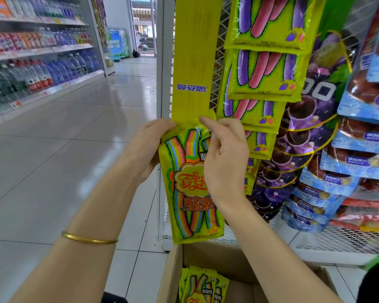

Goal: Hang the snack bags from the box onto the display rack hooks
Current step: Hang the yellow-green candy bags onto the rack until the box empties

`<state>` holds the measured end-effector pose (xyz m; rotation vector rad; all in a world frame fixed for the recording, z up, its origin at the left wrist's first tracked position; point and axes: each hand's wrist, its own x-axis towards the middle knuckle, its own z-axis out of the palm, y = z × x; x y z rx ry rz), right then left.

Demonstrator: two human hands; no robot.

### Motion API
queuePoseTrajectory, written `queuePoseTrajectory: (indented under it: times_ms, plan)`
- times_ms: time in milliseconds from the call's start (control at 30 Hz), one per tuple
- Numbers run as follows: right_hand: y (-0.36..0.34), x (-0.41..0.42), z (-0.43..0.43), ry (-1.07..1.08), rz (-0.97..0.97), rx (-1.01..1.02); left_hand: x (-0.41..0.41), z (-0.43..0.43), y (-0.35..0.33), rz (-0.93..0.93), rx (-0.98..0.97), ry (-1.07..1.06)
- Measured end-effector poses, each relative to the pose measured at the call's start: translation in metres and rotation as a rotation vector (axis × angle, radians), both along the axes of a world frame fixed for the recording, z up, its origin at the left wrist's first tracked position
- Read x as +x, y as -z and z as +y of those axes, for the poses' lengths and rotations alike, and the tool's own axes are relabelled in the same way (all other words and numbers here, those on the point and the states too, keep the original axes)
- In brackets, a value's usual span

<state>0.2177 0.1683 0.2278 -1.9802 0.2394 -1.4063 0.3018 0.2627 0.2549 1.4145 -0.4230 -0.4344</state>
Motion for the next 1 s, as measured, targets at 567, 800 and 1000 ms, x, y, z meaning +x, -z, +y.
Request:
queuePoseTrajectory:
  times_ms: [567, 800, 1000]
  plan:
    - [0.012, 0.004, 0.004, 0.249, 0.256, -0.335, -0.001, -0.006, 0.004, 0.045, -0.176, -0.029]
    - [0.011, 0.006, 0.000, 0.223, 0.251, -0.353, -0.001, -0.010, 0.005, 0.106, -0.231, 0.013]
    - [0.004, 0.011, 0.000, 0.227, 0.188, -0.382, 0.004, -0.009, 0.008, 0.138, -0.243, 0.083]
